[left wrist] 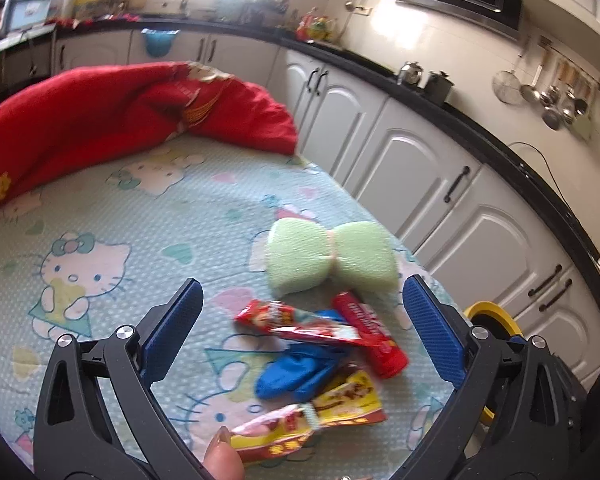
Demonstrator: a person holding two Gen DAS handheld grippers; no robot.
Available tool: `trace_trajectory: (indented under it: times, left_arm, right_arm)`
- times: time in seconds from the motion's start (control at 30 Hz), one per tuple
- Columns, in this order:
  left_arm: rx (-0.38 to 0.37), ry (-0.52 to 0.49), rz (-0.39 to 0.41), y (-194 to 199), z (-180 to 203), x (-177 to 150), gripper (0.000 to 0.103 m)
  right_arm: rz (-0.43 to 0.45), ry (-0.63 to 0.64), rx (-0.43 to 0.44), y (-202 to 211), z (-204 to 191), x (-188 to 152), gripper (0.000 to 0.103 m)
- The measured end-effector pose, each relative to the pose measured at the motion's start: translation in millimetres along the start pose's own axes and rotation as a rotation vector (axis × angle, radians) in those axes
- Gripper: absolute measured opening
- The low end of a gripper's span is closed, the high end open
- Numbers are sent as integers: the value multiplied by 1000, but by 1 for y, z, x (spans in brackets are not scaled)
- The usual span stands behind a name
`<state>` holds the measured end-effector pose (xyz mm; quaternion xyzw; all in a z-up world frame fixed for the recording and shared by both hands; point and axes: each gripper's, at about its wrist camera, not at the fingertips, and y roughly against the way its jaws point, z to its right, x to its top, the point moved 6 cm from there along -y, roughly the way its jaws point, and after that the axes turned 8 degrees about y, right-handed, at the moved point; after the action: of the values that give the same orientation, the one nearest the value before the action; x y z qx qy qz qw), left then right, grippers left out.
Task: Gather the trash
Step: 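Move both tools back to the bed toward the red tube and red-white wrapper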
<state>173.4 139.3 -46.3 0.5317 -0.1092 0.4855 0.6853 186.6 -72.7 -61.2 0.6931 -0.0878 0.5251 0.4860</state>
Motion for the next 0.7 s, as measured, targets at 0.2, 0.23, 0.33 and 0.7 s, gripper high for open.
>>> trace_trajectory:
  times: [0.2,0.23,0.33,0.7]
  left_arm:
    - [-3,88,-69,-13,-24,-2,85]
    - [-16,117,-95,-17,-28,-3,82]
    - [-46,196,-159,-27,-37,-9,72]
    - [-117,405,-309,-57,-48,-22,62]
  right_arm:
    - [-53,14,32,-30,-8,0,71]
    - [-62,16,39,-35,-9,0,69]
    - [-88,8,57,-51,-9,0,66]
    - [-168,-7,124,-87,-19,-11,54]
